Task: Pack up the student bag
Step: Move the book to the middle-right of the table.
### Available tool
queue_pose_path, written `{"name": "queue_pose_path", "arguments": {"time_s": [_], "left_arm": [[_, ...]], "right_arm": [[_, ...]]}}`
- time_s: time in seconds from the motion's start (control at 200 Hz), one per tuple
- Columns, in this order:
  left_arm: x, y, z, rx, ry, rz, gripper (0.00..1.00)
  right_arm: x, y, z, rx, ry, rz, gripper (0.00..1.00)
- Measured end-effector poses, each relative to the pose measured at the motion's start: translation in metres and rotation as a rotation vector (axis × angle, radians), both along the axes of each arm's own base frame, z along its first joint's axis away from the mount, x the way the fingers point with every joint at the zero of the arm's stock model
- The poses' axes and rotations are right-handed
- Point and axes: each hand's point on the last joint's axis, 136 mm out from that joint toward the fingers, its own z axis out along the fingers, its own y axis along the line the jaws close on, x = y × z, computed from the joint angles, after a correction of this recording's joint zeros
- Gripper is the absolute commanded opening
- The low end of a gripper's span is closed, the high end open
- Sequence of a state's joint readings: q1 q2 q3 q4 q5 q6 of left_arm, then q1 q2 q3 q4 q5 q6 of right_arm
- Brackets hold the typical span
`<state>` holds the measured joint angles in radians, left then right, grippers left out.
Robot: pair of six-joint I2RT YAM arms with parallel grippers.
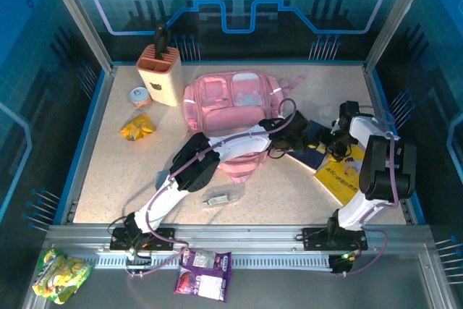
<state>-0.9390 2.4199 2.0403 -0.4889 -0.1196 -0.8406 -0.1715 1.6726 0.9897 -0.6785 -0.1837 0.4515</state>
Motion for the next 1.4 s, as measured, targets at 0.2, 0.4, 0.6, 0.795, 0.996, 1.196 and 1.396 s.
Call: {"name": "queue_pose_path", "arguments": {"time_s": [0.2, 0.4, 0.6, 0.795, 0.996, 1.196, 1.396], "left_arm": [[-0.003, 0.004, -0.013, 0.011, 0.062, 0.044, 0.56], [-0.008, 0.007, -0.017, -0.011, 0.094, 0.060, 0.50], [-0.043, 0.029, -0.020, 0.000, 0.125, 0.044, 0.50], [-0.082, 0.059, -0.026, 0.028, 0.162, 0.014, 0.49], [-0.109, 0.080, -0.020, 0.062, 0.172, -0.007, 0.50], [-0.088, 0.060, 0.013, 0.024, 0.074, -0.025, 0.53], [-0.055, 0.027, 0.043, -0.055, -0.013, -0.015, 0.53]], "right_arm": [[0.002, 0.003, 0.001, 0.015, -0.010, 0.000, 0.72], [0.002, 0.004, 0.000, 0.014, -0.009, 0.004, 0.71], [-0.012, 0.022, -0.001, 0.040, 0.018, 0.049, 0.70], [-0.038, 0.043, 0.006, 0.069, 0.047, 0.113, 0.69], [-0.057, 0.051, 0.014, 0.068, 0.059, 0.159, 0.70], [-0.053, 0.038, 0.019, 0.044, 0.034, 0.113, 0.71], [-0.039, 0.025, 0.021, 0.056, -0.022, 0.058, 0.67]]}}
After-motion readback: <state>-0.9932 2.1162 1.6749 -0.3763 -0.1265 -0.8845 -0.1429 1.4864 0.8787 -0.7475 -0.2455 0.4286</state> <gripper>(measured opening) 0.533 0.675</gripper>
